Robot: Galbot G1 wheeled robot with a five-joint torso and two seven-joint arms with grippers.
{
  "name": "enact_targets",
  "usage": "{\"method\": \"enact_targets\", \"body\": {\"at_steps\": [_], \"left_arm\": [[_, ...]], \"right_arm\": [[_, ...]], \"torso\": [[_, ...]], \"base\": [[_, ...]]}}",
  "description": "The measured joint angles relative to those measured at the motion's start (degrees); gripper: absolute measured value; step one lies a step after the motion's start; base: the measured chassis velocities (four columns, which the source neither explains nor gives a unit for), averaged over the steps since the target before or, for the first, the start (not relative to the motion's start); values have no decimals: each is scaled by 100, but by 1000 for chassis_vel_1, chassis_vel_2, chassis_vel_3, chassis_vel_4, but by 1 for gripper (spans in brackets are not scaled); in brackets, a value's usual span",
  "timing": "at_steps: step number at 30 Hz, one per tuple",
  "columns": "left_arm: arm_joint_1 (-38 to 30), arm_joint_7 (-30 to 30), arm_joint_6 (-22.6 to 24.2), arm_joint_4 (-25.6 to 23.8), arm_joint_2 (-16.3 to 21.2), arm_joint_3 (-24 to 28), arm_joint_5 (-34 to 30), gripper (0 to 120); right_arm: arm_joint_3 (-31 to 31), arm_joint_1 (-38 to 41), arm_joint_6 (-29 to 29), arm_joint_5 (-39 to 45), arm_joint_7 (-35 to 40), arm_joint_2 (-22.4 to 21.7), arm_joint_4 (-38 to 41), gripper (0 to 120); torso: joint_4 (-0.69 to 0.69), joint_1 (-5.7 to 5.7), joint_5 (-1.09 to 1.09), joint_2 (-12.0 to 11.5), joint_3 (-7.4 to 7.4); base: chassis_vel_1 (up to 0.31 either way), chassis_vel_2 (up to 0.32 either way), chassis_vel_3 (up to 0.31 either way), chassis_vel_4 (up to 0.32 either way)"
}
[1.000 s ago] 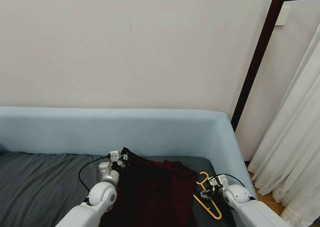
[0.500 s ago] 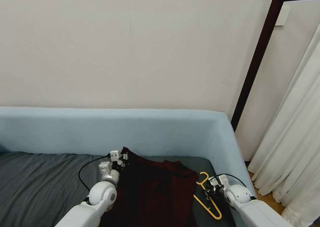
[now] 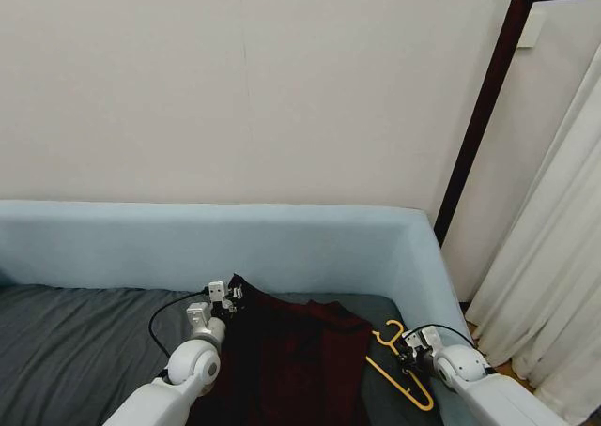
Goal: Pick up the clothes from the sofa and hang them on the clothes hanger.
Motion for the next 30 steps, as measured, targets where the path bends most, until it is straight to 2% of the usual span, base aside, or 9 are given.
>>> {"method": "enact_targets", "body": {"at_steps": [8, 18, 24, 26, 27, 30], "left_arm": [[40, 27, -17, -44, 35, -21, -11, 0], [107, 26, -23, -191, 49, -18, -20, 0], [123, 24, -23, -299, 108, -23, -28, 0], [153, 17, -20, -407, 150, -29, -41, 0], [153, 17, -20, -407, 150, -29, -41, 0], [184, 3, 1, -526, 207, -48, -74, 0]], "right_arm": [[262, -131, -320, 564, 506, -518, 1217, 5], [302, -44, -149, 354, 888, -915, 1569, 5], [304, -203, 360, -79, 1212, -1158, 2071, 5], [298, -417, 853, -779, 1373, -1215, 2324, 5], [298, -417, 853, -779, 1373, -1215, 2324, 5], [354, -721, 1191, -1485, 1505, -1217, 2576, 5]], "torso": [[1, 0, -1, 0, -1], [3, 0, 1, 0, -1], [0, 0, -1, 0, -1], [1, 1, -1, 0, -1], [1, 1, -1, 0, -1], [2, 0, 0, 0, -1]], "base": [[0, 0, 0, 0], [0, 0, 0, 0], [0, 0, 0, 0], [0, 0, 0, 0], [0, 0, 0, 0], [0, 0, 0, 0]]}}
